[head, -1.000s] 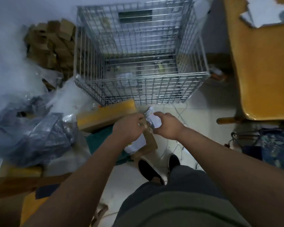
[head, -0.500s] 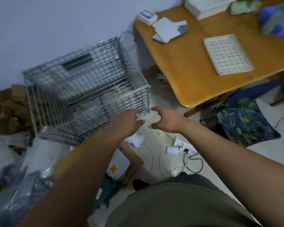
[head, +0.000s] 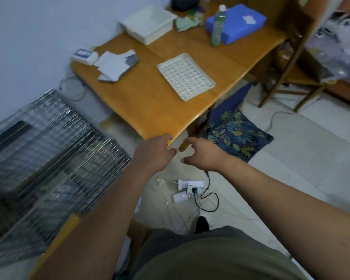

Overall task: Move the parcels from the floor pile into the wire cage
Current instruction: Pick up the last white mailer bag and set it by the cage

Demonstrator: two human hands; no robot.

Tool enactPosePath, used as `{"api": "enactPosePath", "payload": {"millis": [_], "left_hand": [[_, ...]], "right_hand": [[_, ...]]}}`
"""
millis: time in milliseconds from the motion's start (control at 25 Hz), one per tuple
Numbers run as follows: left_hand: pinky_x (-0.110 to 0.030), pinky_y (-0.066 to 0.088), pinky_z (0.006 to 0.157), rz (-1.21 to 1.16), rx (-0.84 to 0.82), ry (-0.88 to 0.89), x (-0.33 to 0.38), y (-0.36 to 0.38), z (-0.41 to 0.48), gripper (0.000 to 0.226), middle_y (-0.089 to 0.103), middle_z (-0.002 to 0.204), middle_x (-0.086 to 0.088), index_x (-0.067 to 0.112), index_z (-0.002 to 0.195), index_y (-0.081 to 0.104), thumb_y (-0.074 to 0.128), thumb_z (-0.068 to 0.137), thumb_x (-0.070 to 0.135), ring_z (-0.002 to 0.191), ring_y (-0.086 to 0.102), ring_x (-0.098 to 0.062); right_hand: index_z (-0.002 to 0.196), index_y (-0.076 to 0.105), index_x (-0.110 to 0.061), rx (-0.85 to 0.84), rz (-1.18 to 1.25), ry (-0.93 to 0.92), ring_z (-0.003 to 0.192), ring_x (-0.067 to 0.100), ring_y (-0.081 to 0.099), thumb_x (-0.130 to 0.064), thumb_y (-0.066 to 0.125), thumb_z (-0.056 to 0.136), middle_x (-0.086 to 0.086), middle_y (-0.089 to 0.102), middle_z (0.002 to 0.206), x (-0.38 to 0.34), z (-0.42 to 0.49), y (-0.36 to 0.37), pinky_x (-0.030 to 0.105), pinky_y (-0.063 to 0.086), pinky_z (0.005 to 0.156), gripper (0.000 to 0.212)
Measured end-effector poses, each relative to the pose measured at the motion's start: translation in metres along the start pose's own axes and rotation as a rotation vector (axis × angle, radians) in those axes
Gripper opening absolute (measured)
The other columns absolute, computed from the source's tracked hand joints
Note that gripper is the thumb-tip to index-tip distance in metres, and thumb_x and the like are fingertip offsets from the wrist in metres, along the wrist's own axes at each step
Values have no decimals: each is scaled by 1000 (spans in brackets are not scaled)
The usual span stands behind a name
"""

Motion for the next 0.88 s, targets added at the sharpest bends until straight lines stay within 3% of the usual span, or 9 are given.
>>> {"api": "enactPosePath", "payload": {"millis": [160,320,480,640,800,880], "left_hand": [[-40,52,87,117,-84,214,55,16,32,69,56,141,-2,29,158,28,56,98,47,122,57,-26],[-44,55,88,216,-172,396,105,30,54,68,58,136,-4,30,157,30,57,97,48,117,59,-26],[-43,57,81,363,-235,617,165,51,52,50,62,123,-1,31,142,44,55,96,47,101,64,-26],[-44,53,82,377,-285,800,221,80,35,38,60,121,-1,24,129,40,55,96,38,101,62,-29],[-41,50,81,475,-368,1016,280,129,-6,48,58,130,-6,23,139,41,53,97,42,113,59,-29],[-42,51,88,524,-419,1104,307,158,-32,51,58,134,-4,25,143,42,51,97,45,118,59,-27]], "right_hand": [[136,54,-26,124,92,185,120,25,57,-38,73,87,7,61,127,54,-29,-18,28,43,85,54],[141,52,-21,303,190,405,110,31,63,-38,70,86,12,62,128,90,-74,-32,37,53,91,61],[146,49,-22,451,321,614,124,30,55,-37,71,89,14,58,136,120,-137,-23,35,47,99,63],[153,39,-23,545,429,814,135,29,46,-43,69,91,12,49,146,149,-198,-1,39,45,106,72],[155,36,-24,621,537,996,136,26,46,-47,67,92,8,46,150,177,-271,28,36,45,99,74],[155,36,-23,648,589,1062,135,27,47,-47,68,92,10,47,149,192,-306,44,36,46,101,75]]}}
Point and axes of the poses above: each hand's wrist, its own z-axis towards the middle knuckle, its own y-axis out of the palm, x = y × z, the point moved 3 cm from there along z, towards the middle knuckle
